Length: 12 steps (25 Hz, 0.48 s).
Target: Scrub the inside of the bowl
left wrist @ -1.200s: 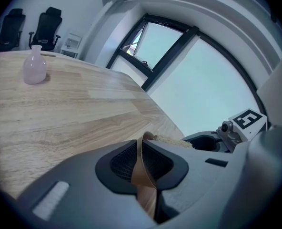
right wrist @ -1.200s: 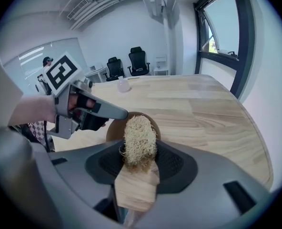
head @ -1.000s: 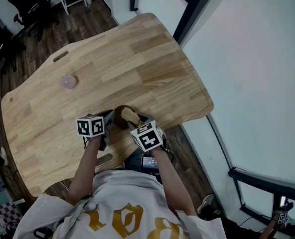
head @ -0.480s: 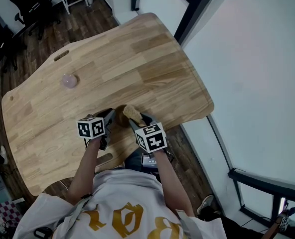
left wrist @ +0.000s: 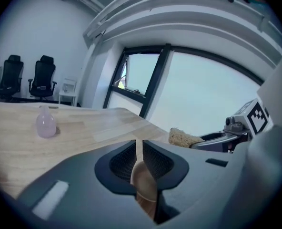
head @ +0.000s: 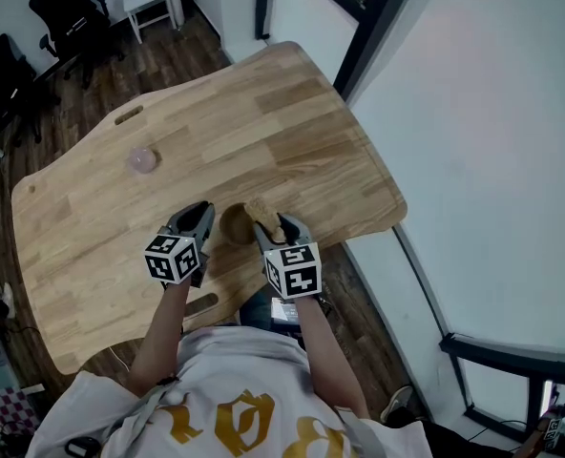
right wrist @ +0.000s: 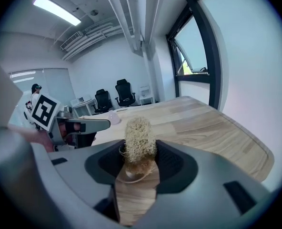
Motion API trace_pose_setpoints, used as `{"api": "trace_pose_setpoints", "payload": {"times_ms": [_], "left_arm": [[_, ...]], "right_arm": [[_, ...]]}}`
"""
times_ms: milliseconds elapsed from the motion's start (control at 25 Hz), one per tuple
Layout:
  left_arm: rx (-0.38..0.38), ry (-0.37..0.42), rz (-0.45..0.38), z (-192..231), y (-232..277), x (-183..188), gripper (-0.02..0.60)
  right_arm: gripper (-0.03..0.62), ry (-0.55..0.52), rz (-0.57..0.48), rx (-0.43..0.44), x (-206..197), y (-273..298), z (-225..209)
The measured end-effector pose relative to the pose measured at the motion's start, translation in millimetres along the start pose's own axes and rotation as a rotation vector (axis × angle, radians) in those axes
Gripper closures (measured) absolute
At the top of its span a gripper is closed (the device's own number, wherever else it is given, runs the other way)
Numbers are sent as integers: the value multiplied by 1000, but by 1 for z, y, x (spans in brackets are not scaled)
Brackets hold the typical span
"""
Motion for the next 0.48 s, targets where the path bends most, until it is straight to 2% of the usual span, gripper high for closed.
{"api": "trace_pose_setpoints", "payload": {"times_ms": [120, 240, 480], "left_arm": [[-15, 54, -86, -14, -18, 22, 578], [-38, 63, -158, -22, -33, 42, 578], [-25, 107, -201, -32, -53, 60, 580]], "right_arm": [[411, -17, -73, -31, 9, -16, 6], [413, -14, -148, -58, 18, -32, 12], [413, -29, -165, -94, 17, -47, 14]]}}
Point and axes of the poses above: the fingertips, and each gripper's own axes: y forward along the fingers, z to its left, x out of its top, the point moved 2 cm from there along -y, backward along the fingers, and after that the axes turned 9 degrees about y, right-handed, at the moved point
